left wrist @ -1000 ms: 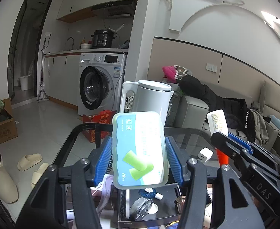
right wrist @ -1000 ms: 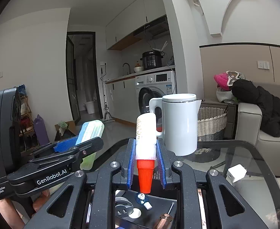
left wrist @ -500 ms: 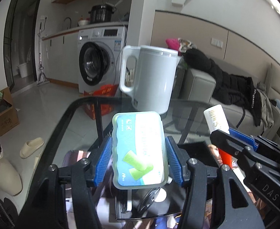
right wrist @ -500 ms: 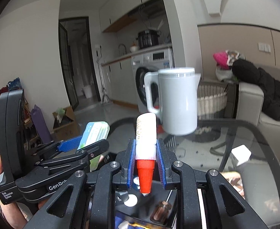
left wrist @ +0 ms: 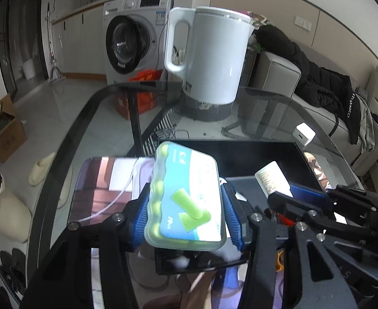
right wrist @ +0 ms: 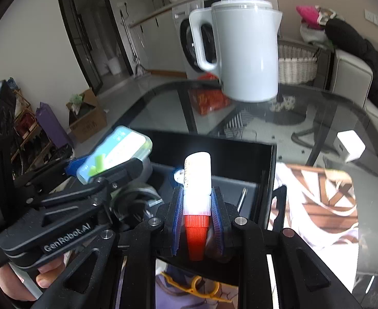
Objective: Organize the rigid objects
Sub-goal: 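Lower the tin and glue bottle into the box and open both tools, then grasp the blue eye-drop bottle with the left tool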
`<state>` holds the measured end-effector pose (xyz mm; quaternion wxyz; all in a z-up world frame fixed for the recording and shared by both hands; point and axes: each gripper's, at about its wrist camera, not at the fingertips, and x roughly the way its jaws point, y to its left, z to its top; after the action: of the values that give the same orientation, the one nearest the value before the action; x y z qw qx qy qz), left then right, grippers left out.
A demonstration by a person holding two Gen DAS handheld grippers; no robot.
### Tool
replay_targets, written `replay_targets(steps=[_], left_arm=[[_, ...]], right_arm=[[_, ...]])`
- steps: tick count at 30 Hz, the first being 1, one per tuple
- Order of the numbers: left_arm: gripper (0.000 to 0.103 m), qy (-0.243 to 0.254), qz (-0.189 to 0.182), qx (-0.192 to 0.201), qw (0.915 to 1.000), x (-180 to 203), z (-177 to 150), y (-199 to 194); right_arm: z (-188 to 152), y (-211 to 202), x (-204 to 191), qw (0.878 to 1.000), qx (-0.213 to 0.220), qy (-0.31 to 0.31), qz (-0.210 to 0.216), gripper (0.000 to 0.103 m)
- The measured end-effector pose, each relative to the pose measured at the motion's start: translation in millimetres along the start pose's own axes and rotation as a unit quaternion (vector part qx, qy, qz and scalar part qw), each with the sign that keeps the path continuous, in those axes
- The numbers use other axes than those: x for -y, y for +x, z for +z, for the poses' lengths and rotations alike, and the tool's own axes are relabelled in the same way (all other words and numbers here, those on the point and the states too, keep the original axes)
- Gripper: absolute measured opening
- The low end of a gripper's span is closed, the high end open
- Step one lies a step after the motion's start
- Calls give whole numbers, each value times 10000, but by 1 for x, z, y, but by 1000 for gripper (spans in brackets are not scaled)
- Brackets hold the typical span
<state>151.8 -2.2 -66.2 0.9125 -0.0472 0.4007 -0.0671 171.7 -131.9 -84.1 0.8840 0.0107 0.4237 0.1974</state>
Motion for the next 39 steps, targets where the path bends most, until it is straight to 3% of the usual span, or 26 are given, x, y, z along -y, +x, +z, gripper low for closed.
replay_targets(steps=[8, 12, 26, 30, 39], left_arm=[[47, 44, -33, -181, 9998, 1, -5, -1], [56, 123, -103, -204, 9997, 4, -8, -6], [64, 257, -531, 43, 9983, 22, -22, -56], [64, 348, -690, -248, 9967, 32, -38, -59], [64, 791, -564, -905, 9912, 47, -86, -43]], right_arm=[[-7, -1, -9, 9996, -260, -78, 3, 21], [-9, -5, -8, 9997, -252, -44, 40, 21], [-24, -52, -4, 9998, -19, -193, -59, 22], [-32, -64, -2, 9997, 12, -223, -35, 22], [-49, -85, -5, 9995, -11, -299, 24, 22]])
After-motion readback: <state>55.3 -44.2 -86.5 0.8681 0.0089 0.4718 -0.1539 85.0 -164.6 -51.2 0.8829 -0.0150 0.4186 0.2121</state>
